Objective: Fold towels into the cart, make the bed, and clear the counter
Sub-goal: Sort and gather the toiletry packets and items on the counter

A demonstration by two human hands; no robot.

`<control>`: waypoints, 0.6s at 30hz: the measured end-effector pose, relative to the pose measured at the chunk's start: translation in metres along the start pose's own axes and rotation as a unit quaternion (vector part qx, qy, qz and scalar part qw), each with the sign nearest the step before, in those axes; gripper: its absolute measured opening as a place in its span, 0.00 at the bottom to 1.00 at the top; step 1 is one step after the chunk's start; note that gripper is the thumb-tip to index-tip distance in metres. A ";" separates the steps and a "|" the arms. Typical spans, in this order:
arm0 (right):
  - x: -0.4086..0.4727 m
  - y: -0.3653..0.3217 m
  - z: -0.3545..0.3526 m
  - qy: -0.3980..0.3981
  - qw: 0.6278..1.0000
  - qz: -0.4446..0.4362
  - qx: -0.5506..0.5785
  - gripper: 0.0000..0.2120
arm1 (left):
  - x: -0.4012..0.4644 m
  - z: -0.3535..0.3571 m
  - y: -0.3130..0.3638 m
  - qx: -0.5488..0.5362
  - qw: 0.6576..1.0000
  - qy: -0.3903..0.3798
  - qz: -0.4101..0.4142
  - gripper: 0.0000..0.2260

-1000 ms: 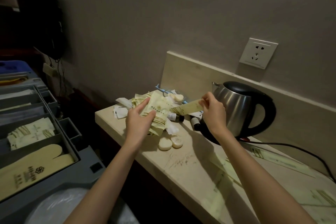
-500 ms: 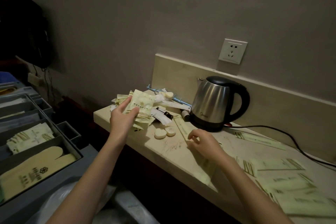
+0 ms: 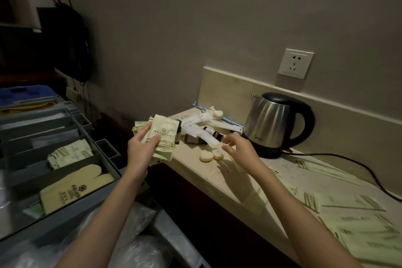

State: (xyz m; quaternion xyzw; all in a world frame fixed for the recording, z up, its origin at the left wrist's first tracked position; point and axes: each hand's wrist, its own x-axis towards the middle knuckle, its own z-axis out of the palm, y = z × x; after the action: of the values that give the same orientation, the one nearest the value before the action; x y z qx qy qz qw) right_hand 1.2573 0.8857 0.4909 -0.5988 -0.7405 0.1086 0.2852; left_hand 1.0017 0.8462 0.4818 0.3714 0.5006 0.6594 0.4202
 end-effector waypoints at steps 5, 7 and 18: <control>0.024 0.003 0.009 -0.010 1.000 -0.003 -0.001 0.11 | 0.012 0.000 0.000 0.001 1.000 0.009 0.001 0.22; 0.038 0.007 0.013 -0.008 1.000 0.001 0.005 0.11 | 0.020 0.004 -0.001 0.000 1.000 0.006 0.003 0.23; 0.119 0.021 0.049 -0.067 0.997 0.015 0.036 0.15 | 0.077 0.016 0.010 -0.005 0.999 0.034 0.025 0.22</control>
State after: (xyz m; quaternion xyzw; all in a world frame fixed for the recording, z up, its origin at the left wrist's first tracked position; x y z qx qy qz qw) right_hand 1.2333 1.0131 0.4755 -0.5907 -0.7444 0.1792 0.2547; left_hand 0.9854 0.9216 0.5005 0.3589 0.5021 0.6843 0.3884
